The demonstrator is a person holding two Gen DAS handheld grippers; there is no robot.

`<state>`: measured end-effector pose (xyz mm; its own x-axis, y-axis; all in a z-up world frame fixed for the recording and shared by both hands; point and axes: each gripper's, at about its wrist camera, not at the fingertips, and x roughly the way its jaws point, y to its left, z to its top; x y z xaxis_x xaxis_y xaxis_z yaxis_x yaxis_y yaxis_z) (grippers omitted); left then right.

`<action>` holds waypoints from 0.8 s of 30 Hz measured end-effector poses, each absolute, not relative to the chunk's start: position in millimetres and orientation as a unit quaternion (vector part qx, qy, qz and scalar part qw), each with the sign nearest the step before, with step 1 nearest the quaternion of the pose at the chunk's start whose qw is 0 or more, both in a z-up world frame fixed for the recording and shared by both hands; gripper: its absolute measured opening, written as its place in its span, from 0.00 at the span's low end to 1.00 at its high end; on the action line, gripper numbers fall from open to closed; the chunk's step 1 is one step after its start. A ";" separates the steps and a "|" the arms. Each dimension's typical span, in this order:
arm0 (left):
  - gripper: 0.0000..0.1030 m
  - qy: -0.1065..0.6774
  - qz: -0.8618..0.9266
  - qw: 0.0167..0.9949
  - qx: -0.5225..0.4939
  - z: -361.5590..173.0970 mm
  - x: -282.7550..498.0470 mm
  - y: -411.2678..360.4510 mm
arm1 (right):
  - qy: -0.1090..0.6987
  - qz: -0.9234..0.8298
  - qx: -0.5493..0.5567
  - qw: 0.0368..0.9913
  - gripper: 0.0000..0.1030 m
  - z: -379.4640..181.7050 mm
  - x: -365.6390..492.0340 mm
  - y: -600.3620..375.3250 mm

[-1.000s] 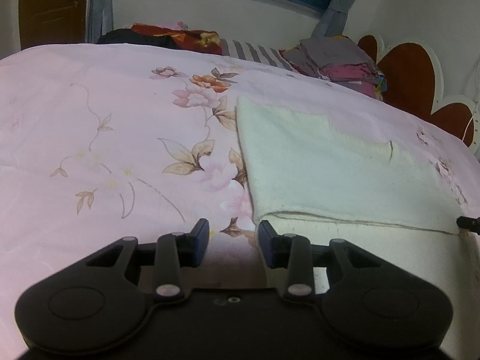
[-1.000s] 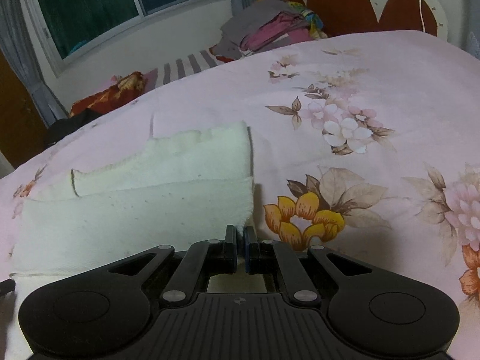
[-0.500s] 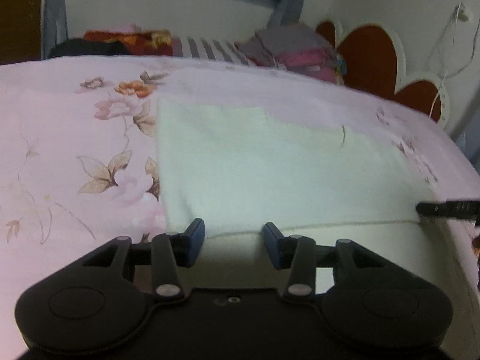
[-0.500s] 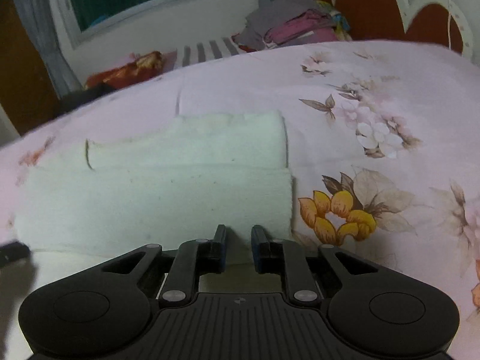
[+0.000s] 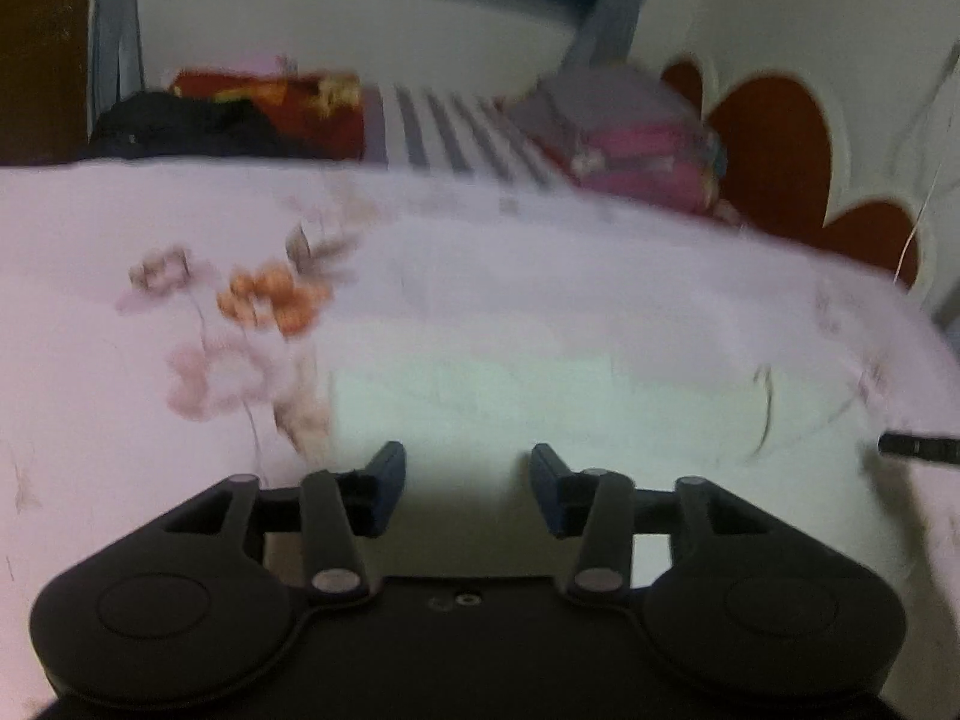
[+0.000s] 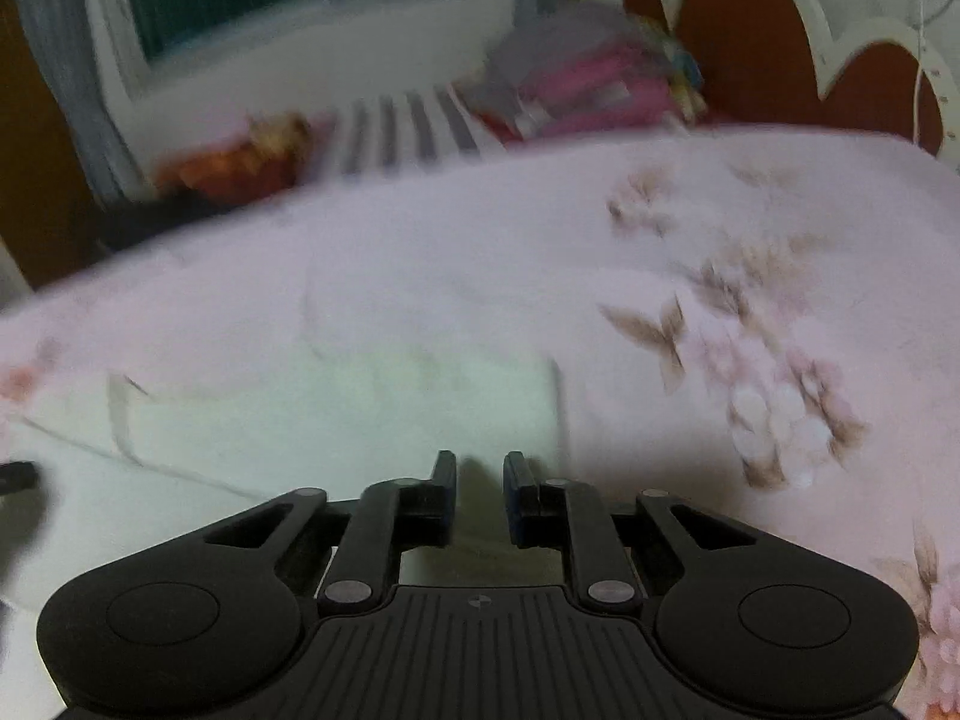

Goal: Fold small clothes
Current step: 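Move both tools toward the hem of the folded sweater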

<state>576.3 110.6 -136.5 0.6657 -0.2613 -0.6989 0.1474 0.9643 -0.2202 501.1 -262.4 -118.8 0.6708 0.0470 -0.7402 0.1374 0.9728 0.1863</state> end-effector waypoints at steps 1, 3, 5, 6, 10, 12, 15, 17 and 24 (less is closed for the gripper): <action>0.46 0.391 -0.119 0.910 -0.074 -136.6 577.3 111.3 | 0.400 -0.014 0.115 0.909 0.16 -115.3 499.0 -258.1; 0.46 0.390 -0.129 0.909 -0.076 -141.1 580.0 108.9 | 0.397 0.018 0.124 0.909 0.16 -115.0 500.4 -244.0; 0.46 0.392 -0.131 0.908 -0.072 -144.7 582.9 102.5 | 0.402 0.045 0.128 0.906 0.16 -120.4 507.7 -223.2; 0.48 0.392 -0.133 0.908 -0.067 -145.2 584.8 98.2 | 0.402 0.056 0.125 0.905 0.16 -122.6 511.8 -212.3; 0.51 0.401 -0.113 0.909 -0.019 -155.4 586.5 88.7 | 0.425 0.095 0.106 0.894 0.16 -140.5 526.4 -171.6; 0.51 0.399 -0.106 0.911 -0.013 -154.6 579.4 98.2 | 0.415 0.071 0.064 0.905 0.16 -145.6 525.8 -170.5; 0.49 0.397 -0.069 0.915 0.024 -143.2 561.9 99.3 | 0.413 -0.028 0.082 0.906 0.16 -144.4 520.6 -209.8; 0.52 0.365 -0.108 0.924 0.021 -129.6 537.9 78.8 | 0.403 -0.028 0.086 0.911 0.16 -134.0 512.3 -217.3; 0.54 0.387 -0.173 0.906 -0.010 -141.6 517.0 5.7 | 0.428 0.105 0.086 0.894 0.16 -134.1 497.1 -157.2</action>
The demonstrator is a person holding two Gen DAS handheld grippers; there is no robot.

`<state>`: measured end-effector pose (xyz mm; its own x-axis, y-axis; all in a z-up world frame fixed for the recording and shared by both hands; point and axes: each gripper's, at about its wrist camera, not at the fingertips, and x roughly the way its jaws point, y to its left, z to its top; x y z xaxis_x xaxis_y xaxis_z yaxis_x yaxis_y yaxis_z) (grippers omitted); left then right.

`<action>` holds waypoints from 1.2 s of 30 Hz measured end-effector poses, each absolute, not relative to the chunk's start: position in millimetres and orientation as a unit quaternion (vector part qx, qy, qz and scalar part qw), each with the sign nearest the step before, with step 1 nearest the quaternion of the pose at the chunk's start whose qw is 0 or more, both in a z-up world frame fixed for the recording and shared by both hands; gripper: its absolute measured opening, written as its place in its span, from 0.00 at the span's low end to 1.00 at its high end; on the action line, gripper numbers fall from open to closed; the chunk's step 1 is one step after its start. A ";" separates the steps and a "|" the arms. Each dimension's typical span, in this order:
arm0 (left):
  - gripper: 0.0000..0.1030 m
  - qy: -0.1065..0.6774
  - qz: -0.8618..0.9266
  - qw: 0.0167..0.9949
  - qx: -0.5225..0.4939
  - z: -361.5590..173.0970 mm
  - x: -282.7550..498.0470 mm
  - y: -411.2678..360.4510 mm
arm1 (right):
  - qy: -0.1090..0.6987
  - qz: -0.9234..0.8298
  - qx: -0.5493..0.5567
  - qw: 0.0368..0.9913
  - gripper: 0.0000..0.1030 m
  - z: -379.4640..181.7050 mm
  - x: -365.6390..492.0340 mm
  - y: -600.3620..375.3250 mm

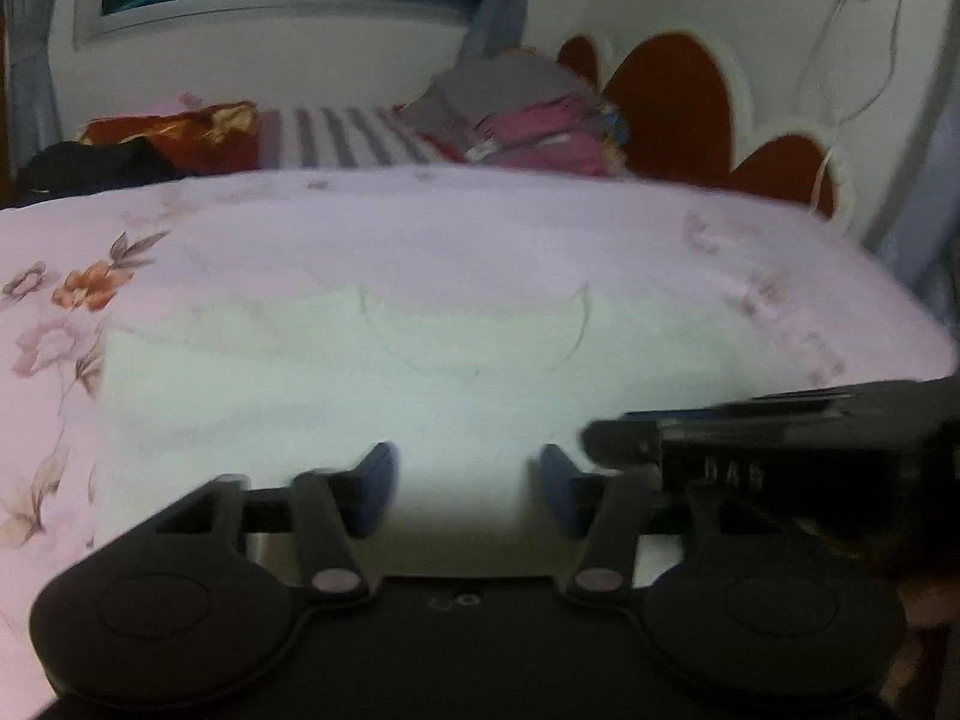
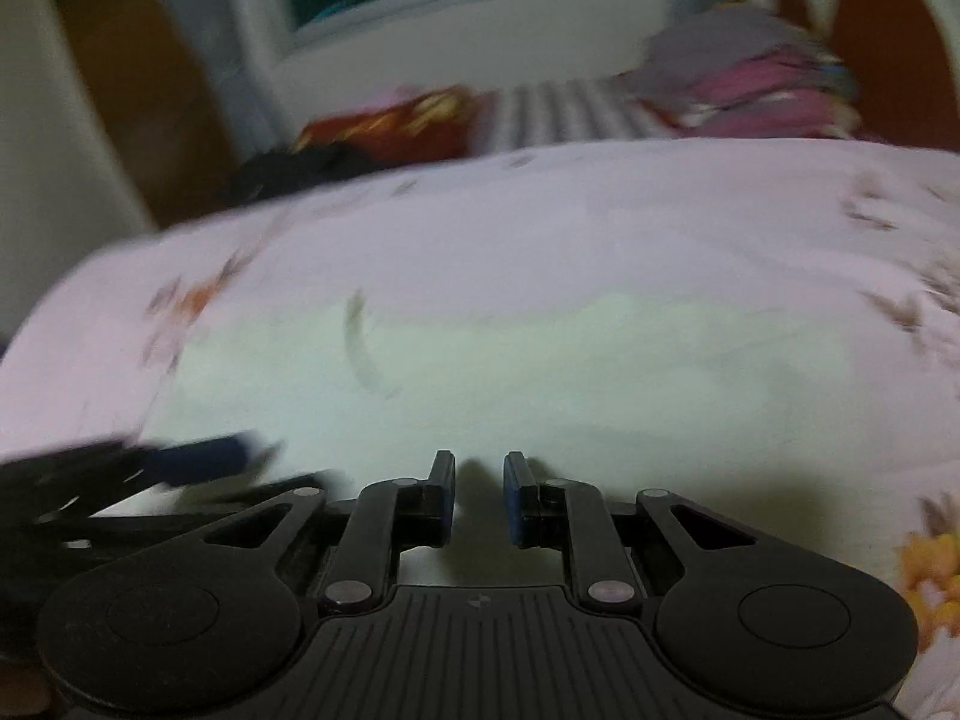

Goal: Fold small clothes
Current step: 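Move both tools toward the hem of the folded sweater, then close both grippers on the hem of the cream sweater strip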

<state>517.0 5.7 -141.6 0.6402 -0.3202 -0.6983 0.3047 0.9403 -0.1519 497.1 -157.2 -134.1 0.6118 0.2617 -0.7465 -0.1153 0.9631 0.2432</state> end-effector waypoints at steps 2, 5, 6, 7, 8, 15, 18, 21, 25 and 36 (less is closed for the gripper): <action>0.53 0.390 -0.152 0.908 -0.001 -146.0 515.0 18.2 | 0.433 0.113 0.071 0.891 0.16 -140.4 491.0 -165.7; 0.51 0.389 -0.104 0.915 0.019 -149.4 508.3 63.0 | 0.425 0.010 0.067 0.903 0.16 -138.4 477.6 -222.0; 0.52 0.389 -0.096 0.916 0.028 -148.3 505.3 72.7 | 0.423 -0.026 0.077 0.902 0.16 -139.9 470.6 -243.5; 0.51 0.393 -0.096 0.914 0.031 -146.2 502.2 79.3 | 0.424 -0.049 0.083 0.900 0.16 -139.7 466.1 -261.1; 0.51 0.393 -0.094 0.914 0.033 -141.3 498.3 80.8 | 0.426 -0.062 0.072 0.900 0.16 -138.5 461.8 -268.6; 0.55 0.375 -0.140 0.915 0.052 -135.5 474.1 48.1 | 0.416 0.017 0.029 0.909 0.16 -136.8 430.5 -229.5; 0.54 0.387 -0.130 0.913 0.028 -144.6 476.8 62.1 | 0.420 -0.038 0.079 0.903 0.16 -146.9 429.3 -256.3; 0.54 0.386 -0.137 0.912 0.015 -142.0 472.2 73.5 | 0.403 -0.071 0.072 0.909 0.16 -128.8 421.3 -264.0; 0.54 0.386 -0.143 0.911 0.011 -142.3 466.0 77.3 | 0.408 -0.070 0.143 0.899 0.16 -132.1 424.0 -281.0; 0.77 0.403 -0.109 0.909 -0.011 -133.1 419.6 105.1 | 0.416 -0.059 0.182 0.889 0.16 -113.5 387.1 -280.6</action>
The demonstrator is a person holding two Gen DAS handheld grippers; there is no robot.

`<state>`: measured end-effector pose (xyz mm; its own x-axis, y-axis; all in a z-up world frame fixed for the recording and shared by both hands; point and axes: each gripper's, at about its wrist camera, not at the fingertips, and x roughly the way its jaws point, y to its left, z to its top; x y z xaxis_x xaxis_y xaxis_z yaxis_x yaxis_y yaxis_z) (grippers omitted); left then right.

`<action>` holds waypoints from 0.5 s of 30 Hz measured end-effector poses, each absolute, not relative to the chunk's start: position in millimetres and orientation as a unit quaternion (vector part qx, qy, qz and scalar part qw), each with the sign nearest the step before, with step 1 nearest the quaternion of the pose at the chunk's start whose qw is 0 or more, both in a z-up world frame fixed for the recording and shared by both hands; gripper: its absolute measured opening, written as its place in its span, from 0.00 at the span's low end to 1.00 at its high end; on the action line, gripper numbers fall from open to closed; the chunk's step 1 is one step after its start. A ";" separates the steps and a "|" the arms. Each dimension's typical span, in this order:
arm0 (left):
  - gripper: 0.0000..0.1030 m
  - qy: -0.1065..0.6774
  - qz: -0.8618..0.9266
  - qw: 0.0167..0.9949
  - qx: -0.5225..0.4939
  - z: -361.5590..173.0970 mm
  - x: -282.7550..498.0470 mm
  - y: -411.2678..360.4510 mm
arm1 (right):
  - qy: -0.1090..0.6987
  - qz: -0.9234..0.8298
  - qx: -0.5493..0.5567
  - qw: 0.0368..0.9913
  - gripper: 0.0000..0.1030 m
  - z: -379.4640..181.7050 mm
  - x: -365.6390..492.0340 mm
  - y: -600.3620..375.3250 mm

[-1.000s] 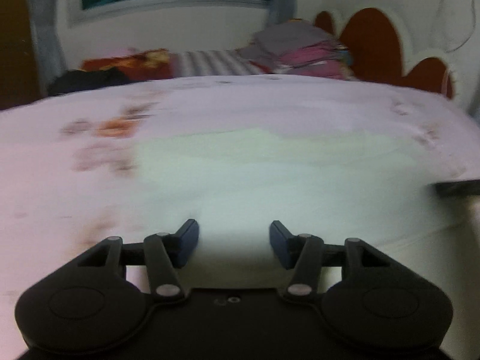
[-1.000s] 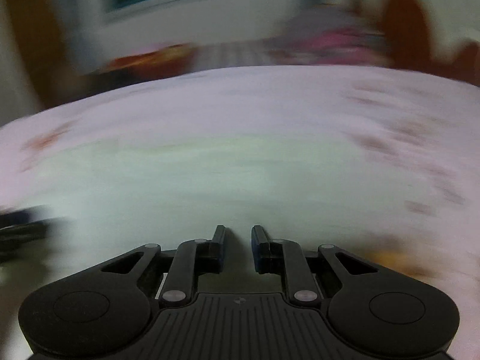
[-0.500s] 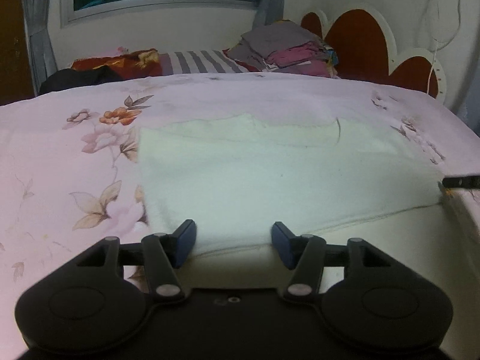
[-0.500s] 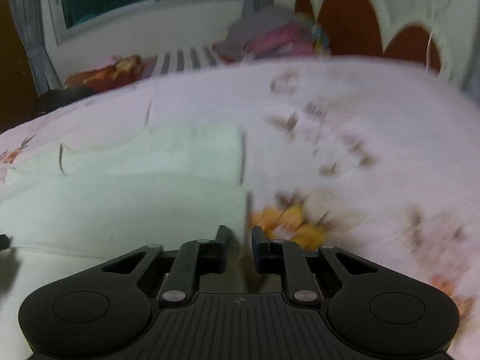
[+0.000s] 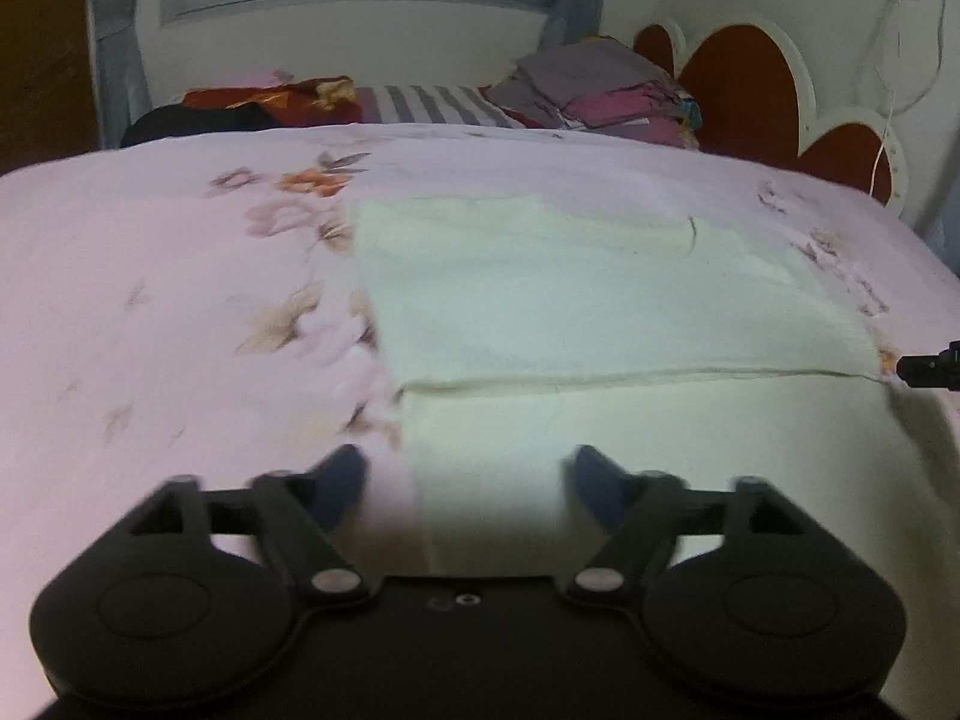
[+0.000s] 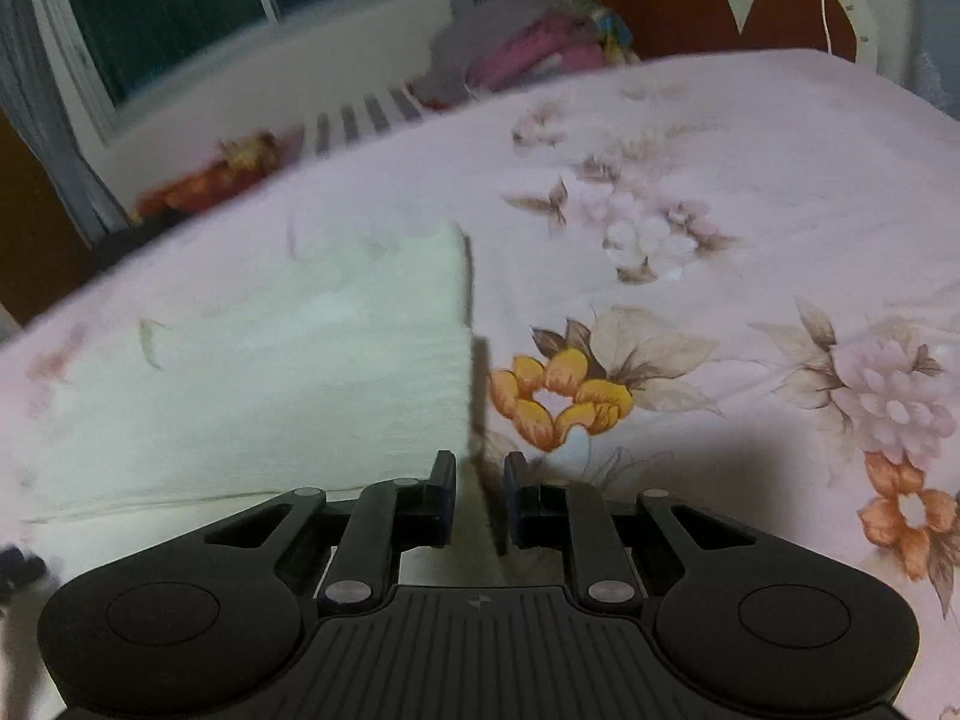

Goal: Fold small clothes
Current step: 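Close both grippers on the hem of the cream sweater strip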

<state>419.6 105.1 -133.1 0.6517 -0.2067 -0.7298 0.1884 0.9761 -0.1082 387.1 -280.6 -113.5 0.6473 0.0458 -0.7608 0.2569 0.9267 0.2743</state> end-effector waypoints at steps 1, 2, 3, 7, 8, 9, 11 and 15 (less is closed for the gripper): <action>0.77 0.399 -0.109 0.910 -0.010 -129.1 406.2 108.6 | 0.414 -0.047 0.188 0.889 0.16 -108.5 379.7 -279.9; 0.77 0.397 -0.105 0.912 -0.005 -126.6 394.1 111.0 | 0.414 -0.031 0.189 0.890 0.16 -104.5 369.2 -279.1; 0.77 0.401 -0.105 0.910 -0.003 -124.8 377.4 114.3 | 0.414 -0.019 0.183 0.892 0.17 -101.4 359.0 -278.5; 0.62 0.425 -0.114 0.898 -0.025 -124.6 315.9 126.7 | 0.395 -0.005 0.133 0.909 0.65 -90.8 301.2 -271.2; 0.60 0.430 -0.112 0.895 -0.033 -125.3 301.8 128.5 | 0.388 0.008 0.138 0.911 0.65 -89.6 281.8 -274.8; 0.57 0.434 -0.109 0.893 -0.044 -125.7 287.1 130.7 | 0.392 0.014 0.147 0.908 0.65 -91.3 266.9 -278.5; 0.53 0.441 -0.110 0.887 -0.080 -127.0 259.4 136.6 | 0.404 0.026 0.161 0.900 0.62 -97.5 235.5 -286.9; 0.49 0.454 -0.119 0.866 -0.175 -138.7 216.1 147.7 | 0.435 0.046 0.211 0.874 0.38 -115.1 181.3 -301.2</action>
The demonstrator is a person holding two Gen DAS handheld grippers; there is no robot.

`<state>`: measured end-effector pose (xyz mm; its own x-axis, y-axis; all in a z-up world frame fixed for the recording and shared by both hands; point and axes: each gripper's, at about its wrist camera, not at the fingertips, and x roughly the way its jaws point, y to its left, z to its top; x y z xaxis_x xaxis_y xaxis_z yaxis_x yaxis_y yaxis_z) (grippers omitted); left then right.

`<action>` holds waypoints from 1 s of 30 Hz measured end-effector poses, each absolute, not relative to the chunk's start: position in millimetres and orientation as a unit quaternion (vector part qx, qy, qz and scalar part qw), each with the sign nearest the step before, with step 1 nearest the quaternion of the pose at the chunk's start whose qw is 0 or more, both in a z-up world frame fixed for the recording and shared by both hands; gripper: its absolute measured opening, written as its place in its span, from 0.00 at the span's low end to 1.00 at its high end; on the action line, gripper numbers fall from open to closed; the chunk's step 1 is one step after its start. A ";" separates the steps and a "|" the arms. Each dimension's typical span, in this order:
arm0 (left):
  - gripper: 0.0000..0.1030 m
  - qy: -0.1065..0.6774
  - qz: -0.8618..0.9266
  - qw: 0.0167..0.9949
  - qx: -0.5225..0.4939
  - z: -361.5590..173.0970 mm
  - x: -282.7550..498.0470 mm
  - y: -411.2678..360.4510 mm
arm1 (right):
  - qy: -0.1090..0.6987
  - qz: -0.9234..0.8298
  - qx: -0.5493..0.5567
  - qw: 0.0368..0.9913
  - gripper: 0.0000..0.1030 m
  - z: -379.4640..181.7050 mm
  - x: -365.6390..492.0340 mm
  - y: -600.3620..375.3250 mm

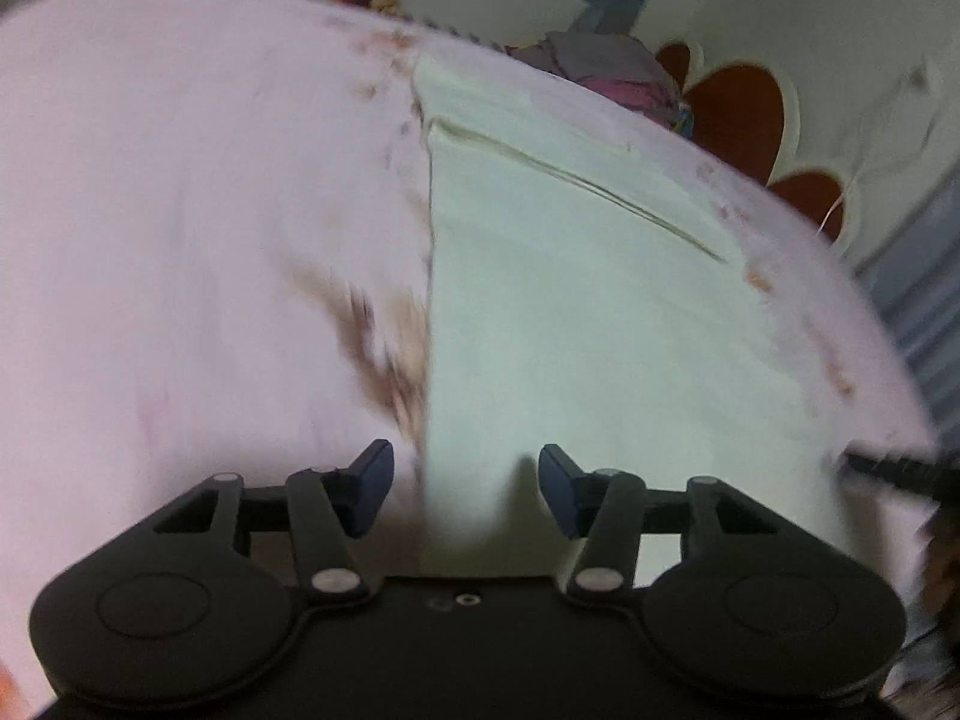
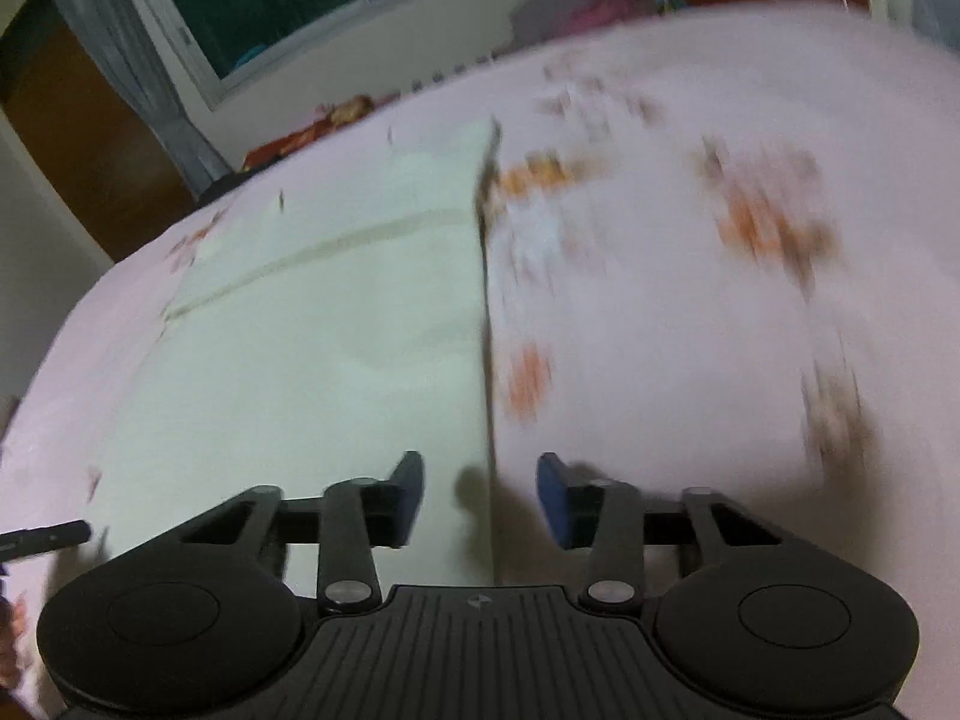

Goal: Fold small clothes

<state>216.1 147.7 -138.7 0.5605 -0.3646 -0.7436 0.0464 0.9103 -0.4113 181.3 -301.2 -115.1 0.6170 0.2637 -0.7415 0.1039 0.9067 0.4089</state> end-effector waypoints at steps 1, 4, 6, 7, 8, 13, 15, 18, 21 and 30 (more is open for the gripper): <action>0.47 0.454 -0.123 0.861 -0.194 -140.9 205.8 148.9 | 0.439 0.048 0.219 0.870 0.37 -119.2 168.8 -303.4; 0.47 0.452 -0.125 0.852 -0.234 -146.1 178.9 153.0 | 0.451 0.060 0.264 0.850 0.37 -125.0 134.4 -307.9; 0.47 0.453 -0.135 0.839 -0.269 -151.0 166.3 157.4 | 0.453 0.077 0.292 0.839 0.37 -129.8 115.0 -309.1; 0.47 0.453 -0.140 0.831 -0.290 -155.0 159.6 160.2 | 0.453 0.085 0.302 0.834 0.37 -130.8 108.1 -308.2; 0.47 0.450 -0.141 0.827 -0.306 -156.7 154.6 161.9 | 0.453 0.094 0.318 0.828 0.37 -132.3 101.6 -307.2; 0.46 0.439 -0.149 0.816 -0.345 -165.4 150.6 163.5 | 0.450 0.118 0.368 0.805 0.37 -137.3 92.1 -304.3; 0.41 0.435 -0.149 0.813 -0.356 -169.4 156.2 163.0 | 0.447 0.127 0.386 0.796 0.11 -138.7 97.5 -305.0; 0.03 0.440 -0.131 0.820 -0.342 -170.4 154.7 155.9 | 0.449 0.140 0.394 0.790 0.04 -142.9 104.0 -303.7; 0.04 0.388 -0.142 0.839 -0.353 -156.8 144.0 155.5 | 0.412 0.143 0.384 0.814 0.03 -127.2 96.9 -304.9; 0.03 0.392 -0.097 0.852 -0.335 -163.6 143.1 153.7 | 0.412 0.151 0.364 0.821 0.03 -127.4 94.2 -319.3</action>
<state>143.1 153.7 -163.6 0.6742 -0.4279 -0.6019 -0.0966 0.7569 -0.6463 94.2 -319.3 -127.4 0.6147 0.5483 -0.5670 0.0526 0.6888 0.7231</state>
